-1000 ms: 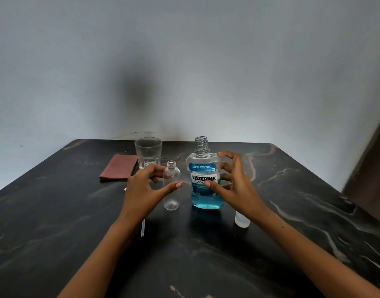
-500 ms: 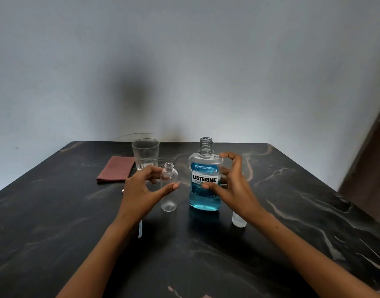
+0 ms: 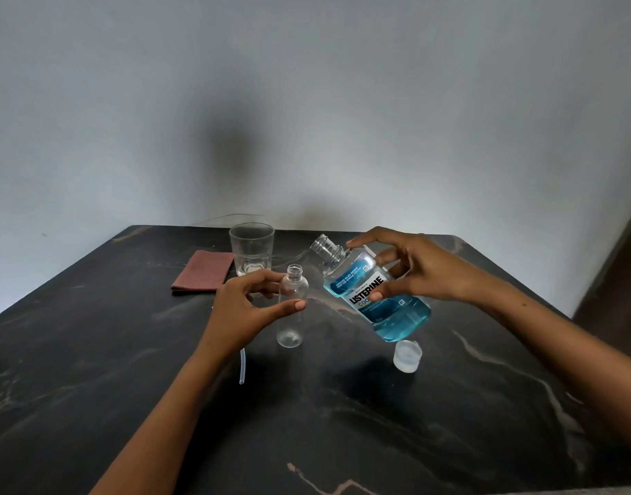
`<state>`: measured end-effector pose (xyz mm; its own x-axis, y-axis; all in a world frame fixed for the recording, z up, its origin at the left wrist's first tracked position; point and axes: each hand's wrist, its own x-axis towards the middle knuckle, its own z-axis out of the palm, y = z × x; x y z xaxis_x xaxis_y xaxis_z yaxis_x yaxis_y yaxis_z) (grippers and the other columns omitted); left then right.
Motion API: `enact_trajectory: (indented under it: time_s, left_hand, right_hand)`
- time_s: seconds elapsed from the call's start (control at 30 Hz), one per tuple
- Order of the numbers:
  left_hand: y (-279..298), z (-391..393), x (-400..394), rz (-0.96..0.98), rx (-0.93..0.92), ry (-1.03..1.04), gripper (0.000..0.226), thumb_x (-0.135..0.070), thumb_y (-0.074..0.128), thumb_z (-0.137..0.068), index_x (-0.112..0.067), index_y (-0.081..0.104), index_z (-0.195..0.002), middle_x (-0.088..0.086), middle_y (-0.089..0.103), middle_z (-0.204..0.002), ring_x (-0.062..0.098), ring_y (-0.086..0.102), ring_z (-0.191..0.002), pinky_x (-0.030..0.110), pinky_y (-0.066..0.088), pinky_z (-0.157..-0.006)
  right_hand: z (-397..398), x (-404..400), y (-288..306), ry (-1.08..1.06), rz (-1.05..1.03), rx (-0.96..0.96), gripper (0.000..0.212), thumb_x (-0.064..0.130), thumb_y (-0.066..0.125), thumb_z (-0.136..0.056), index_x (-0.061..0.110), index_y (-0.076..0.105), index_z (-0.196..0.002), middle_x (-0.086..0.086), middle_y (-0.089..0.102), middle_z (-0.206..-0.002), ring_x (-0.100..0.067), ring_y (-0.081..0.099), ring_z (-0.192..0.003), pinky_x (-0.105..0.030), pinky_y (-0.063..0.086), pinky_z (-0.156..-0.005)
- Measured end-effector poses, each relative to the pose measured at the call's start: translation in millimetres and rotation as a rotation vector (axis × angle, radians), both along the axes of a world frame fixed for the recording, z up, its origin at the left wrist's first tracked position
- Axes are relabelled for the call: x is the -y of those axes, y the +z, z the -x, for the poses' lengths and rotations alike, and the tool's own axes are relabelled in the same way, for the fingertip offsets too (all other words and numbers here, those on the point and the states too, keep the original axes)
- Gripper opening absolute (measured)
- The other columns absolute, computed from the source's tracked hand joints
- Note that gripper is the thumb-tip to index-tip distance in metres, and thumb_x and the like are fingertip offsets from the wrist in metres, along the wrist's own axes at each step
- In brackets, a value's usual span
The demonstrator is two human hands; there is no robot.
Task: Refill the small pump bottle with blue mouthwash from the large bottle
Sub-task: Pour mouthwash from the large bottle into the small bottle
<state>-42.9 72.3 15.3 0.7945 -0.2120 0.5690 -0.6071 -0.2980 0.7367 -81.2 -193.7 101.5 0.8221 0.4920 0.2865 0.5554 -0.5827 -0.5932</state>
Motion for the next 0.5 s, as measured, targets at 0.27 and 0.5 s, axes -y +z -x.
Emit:
enact_trajectory:
  time_s: [0.27,0.5]
  left_hand:
    - [0.8,1.1,-1.1,0.025,-0.039,-0.005,0.048,-0.048,0.076,-0.056,-0.027,0.07,-0.098,-0.017,0.07,-0.087,-0.008,0.064,-0.081,0.003,0.045,-0.068]
    - [-1.4,0.8,-3.7,0.021,-0.043,-0.015,0.054,-0.047,0.076,-0.056,-0.023,0.07,-0.104,-0.013,0.072,-0.09,-0.005,0.063,-0.081,0.005,0.045,-0.069]
  right_hand:
    - [-7.5,1.0,7.3,0.091,0.018,-0.046,0.062,0.007,0.077,-0.076,0.025,0.051,-0.13,0.009,0.061,-0.127,-0.019,0.069,-0.102,-0.039,0.061,-0.072]
    - [-9.6,-1.4,12.6,0.082,0.126,-0.032,0.063,0.006,0.076,-0.076,0.025,0.051,-0.13,0.004,0.067,-0.119,-0.012,0.07,-0.097,-0.039,0.061,-0.074]
